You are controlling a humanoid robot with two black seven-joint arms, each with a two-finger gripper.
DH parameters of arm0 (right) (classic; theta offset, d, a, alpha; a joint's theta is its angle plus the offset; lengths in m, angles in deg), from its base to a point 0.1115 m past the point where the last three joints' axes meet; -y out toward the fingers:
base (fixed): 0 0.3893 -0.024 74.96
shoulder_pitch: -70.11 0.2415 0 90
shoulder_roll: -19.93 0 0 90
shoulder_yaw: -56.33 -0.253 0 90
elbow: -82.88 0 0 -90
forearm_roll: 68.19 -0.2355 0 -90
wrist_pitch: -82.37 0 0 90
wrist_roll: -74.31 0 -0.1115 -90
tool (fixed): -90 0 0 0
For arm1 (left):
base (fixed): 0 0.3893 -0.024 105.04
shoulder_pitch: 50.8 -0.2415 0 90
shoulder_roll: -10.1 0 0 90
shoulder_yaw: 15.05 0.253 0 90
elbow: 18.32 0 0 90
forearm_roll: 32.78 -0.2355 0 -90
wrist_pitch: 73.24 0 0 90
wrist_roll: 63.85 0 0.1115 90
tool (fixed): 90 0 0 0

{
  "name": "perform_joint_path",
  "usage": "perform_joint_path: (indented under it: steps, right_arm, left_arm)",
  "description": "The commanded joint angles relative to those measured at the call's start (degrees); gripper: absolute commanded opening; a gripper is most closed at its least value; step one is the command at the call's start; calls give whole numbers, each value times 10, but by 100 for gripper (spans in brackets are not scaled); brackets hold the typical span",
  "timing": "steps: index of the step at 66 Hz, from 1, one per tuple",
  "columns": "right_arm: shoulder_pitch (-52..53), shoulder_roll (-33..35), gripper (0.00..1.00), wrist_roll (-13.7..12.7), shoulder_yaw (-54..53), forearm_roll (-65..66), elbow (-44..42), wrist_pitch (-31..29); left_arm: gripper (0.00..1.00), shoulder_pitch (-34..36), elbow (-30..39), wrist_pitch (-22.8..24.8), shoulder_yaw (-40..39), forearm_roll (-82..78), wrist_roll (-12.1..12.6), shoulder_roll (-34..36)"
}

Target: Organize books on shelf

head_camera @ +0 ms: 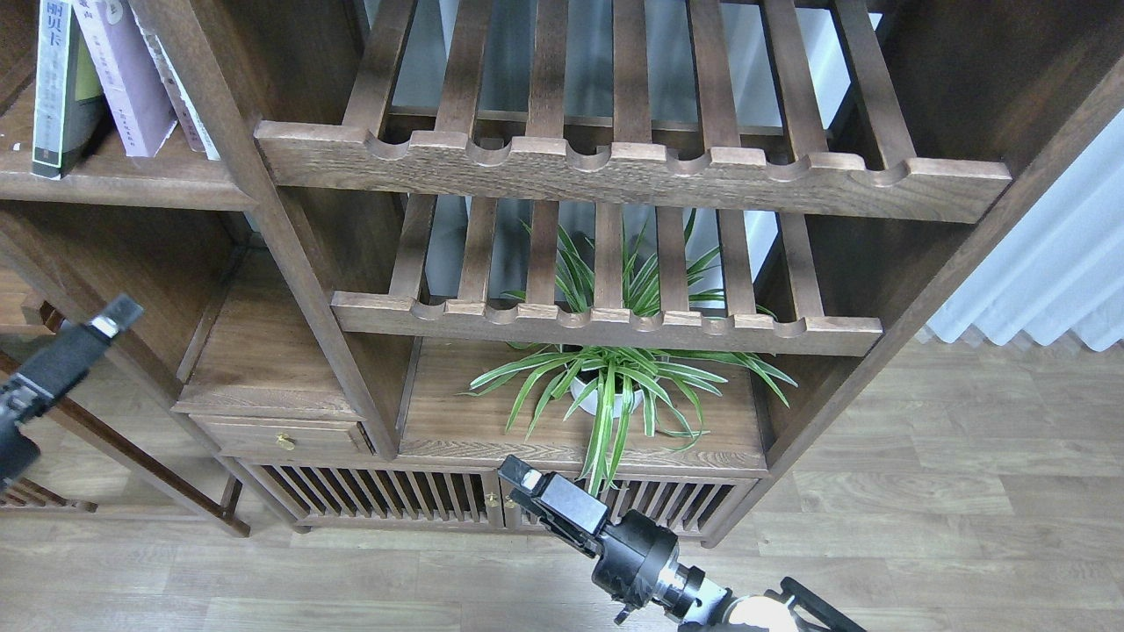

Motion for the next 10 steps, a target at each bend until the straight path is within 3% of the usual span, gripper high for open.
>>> perform_joint_path:
  steps: [1,9,10]
  right_arm:
    - [1,0,100,0,-5,-1,-1,0]
    - [1,0,100,0,-13,-1,-5,0]
    - [1,0,100,1,-14,-1,-6,0]
  left_arm:
    - [80,-2,-9,0,6,0,-1,-21]
    - [86,-2,-19,0,10,-2,0,-40]
    - [90,-2,-21,0,13,-2,3,-48]
